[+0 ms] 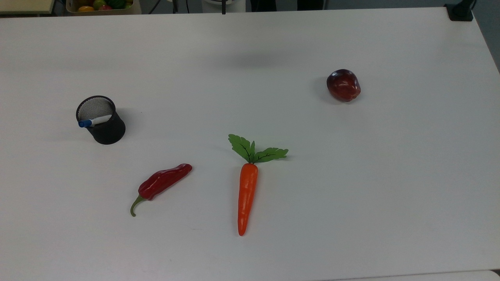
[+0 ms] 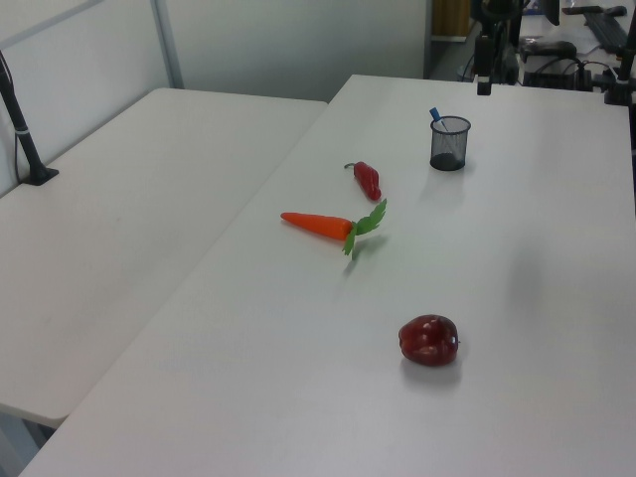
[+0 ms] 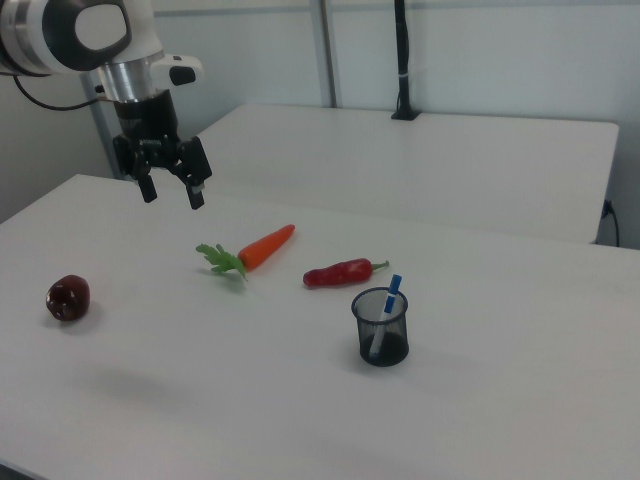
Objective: Take marker pen
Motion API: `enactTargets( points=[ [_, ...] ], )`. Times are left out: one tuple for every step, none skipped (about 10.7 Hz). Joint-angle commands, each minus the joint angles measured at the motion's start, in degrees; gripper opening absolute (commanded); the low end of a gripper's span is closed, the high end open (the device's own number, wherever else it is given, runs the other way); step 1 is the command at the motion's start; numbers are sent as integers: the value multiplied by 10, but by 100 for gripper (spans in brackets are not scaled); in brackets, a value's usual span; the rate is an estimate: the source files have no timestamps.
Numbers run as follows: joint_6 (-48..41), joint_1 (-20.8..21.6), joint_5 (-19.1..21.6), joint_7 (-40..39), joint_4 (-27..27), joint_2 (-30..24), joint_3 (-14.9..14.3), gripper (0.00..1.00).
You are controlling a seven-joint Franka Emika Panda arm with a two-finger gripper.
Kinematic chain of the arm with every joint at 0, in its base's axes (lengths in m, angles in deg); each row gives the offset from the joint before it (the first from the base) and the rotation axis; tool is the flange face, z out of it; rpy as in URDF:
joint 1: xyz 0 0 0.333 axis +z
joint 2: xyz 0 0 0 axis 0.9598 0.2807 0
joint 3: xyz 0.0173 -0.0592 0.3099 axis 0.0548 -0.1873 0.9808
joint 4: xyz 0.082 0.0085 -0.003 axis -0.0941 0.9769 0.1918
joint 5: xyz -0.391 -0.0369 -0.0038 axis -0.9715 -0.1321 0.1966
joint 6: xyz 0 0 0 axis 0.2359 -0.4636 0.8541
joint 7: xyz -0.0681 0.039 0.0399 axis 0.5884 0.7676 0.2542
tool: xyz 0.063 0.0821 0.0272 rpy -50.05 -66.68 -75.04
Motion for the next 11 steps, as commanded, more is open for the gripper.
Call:
enactTargets(
  points=[
    [-8,-5,2,-16,11,-14,-5,100],
    [-8,-6,2,-16,11,-14,-5,100],
    [-6,-7,3,-16,11,-13,-5,100],
    [-4,-6,3,-16,11,-13,-5,100],
    [-1,-6,3,-16,11,-13,-4,100],
    [1,-6,3,-16,11,-9,-4,100],
    [9,-7,3,-16,11,-8,-4,100],
    [28,-9,2,-17,11,-3,-5,100],
    [40,-29,1,-26,11,2,-5,100],
    [50,-51,1,-51,10,7,-5,100],
    [63,-73,1,-78,10,14,-5,100]
  ],
)
